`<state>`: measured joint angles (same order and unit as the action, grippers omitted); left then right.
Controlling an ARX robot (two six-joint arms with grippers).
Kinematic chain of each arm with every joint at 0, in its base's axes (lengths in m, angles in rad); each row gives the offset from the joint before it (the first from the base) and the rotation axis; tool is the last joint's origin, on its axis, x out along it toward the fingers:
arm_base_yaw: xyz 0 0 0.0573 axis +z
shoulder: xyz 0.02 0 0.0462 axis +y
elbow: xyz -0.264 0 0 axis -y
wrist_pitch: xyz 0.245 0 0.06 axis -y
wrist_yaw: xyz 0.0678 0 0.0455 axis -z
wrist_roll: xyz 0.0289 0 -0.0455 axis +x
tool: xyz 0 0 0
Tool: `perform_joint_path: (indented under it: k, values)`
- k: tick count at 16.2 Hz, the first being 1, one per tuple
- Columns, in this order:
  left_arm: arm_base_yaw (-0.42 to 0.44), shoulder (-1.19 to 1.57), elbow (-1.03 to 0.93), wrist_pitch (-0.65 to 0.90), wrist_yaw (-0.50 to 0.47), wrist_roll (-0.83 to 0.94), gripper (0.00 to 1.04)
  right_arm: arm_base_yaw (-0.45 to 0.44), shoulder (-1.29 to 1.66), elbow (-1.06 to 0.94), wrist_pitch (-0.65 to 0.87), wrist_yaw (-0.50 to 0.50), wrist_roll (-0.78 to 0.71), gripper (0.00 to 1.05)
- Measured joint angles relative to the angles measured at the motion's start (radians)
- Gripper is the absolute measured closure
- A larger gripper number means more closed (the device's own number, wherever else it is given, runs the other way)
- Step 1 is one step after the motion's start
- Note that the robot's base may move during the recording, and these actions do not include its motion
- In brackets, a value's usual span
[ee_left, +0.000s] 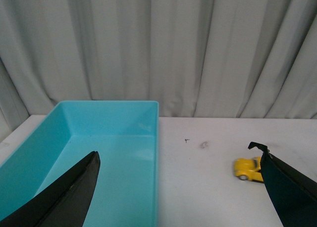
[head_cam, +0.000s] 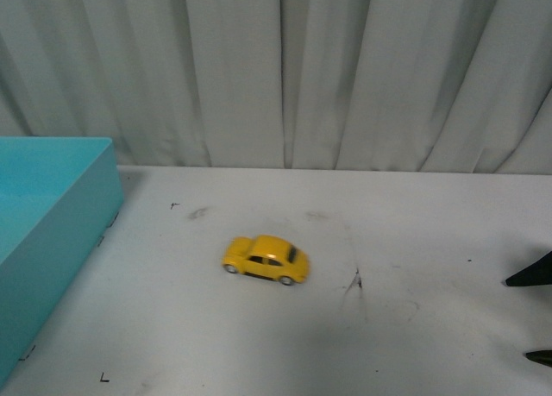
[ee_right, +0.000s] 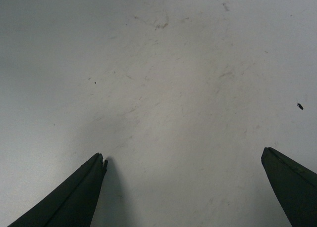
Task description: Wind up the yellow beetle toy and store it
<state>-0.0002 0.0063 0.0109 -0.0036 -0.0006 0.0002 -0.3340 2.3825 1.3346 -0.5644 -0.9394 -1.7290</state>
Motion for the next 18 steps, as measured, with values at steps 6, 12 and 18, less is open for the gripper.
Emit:
perform_joint_path:
  k: [6, 12, 18]
  values:
    - [0.0, 0.0, 0.0, 0.0, 0.0, 0.0, 0.07, 0.049, -0.114, -0.103, 0.235, -0.205, 0.128, 0.07]
    - [0.0, 0.0, 0.0, 0.0, 0.0, 0.0, 0.07, 0.094, -0.275, -0.349, 1.144, -0.335, 0.898, 0.07]
    - [0.0, 0.0, 0.0, 0.0, -0.001, 0.0, 0.07, 0.265, -0.621, -0.819, 1.81, 0.771, 1.662, 0.58]
